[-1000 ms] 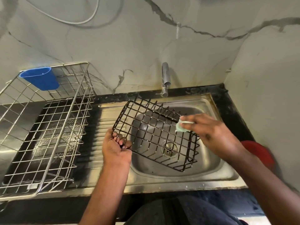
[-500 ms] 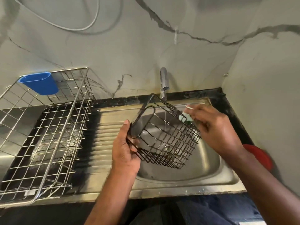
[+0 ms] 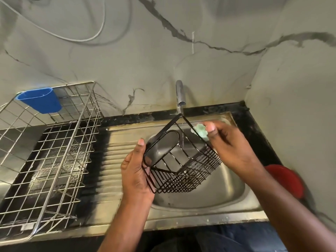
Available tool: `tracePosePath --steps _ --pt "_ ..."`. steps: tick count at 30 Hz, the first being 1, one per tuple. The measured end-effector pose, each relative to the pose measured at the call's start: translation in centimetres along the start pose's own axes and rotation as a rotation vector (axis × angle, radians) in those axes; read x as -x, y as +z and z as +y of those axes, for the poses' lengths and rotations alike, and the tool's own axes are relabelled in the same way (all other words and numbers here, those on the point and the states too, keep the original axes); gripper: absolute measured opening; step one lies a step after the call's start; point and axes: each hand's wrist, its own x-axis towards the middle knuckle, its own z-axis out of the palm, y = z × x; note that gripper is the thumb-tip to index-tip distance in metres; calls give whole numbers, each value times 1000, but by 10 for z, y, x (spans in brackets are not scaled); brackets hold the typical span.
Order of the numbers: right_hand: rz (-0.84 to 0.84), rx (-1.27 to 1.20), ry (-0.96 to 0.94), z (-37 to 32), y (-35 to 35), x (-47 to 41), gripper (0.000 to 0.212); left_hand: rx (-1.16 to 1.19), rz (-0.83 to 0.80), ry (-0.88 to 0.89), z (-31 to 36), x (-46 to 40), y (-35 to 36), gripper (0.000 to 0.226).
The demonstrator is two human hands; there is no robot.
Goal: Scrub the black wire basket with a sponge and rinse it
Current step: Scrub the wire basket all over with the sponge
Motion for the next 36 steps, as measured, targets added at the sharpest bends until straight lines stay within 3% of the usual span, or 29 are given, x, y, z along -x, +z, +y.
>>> tracePosePath --steps 5,8,13,16,19,25,28,33,36 --pt "-121 1 69 4 0 -6 39 -79 -123 31 2 9 3 19" --pt "-119 -289 220 3 0 -7 27 -184 -183 43 5 7 -5 20" --pt "-77 -345 236 5 5 -7 21 -671 -232 195 16 4 -7 36" --pt "-110 -397 233 0 16 -2 16 -892 -349 254 24 5 -1 42" --pt "-212 -206 149 -4 34 4 14 -1056 -368 292 16 8 16 51" --pt "-193 83 -205 -3 32 10 26 -765 -164 217 10 2 24 30" --pt "-202 175 -374 7 23 10 26 -704 -113 214 14 -3 19 36" --pt "1 160 -317 20 2 -4 21 -567 -32 78 17 3 18 50" --pt "20 233 -255 23 -3 -12 20 -529 -18 38 16 7 20 46"
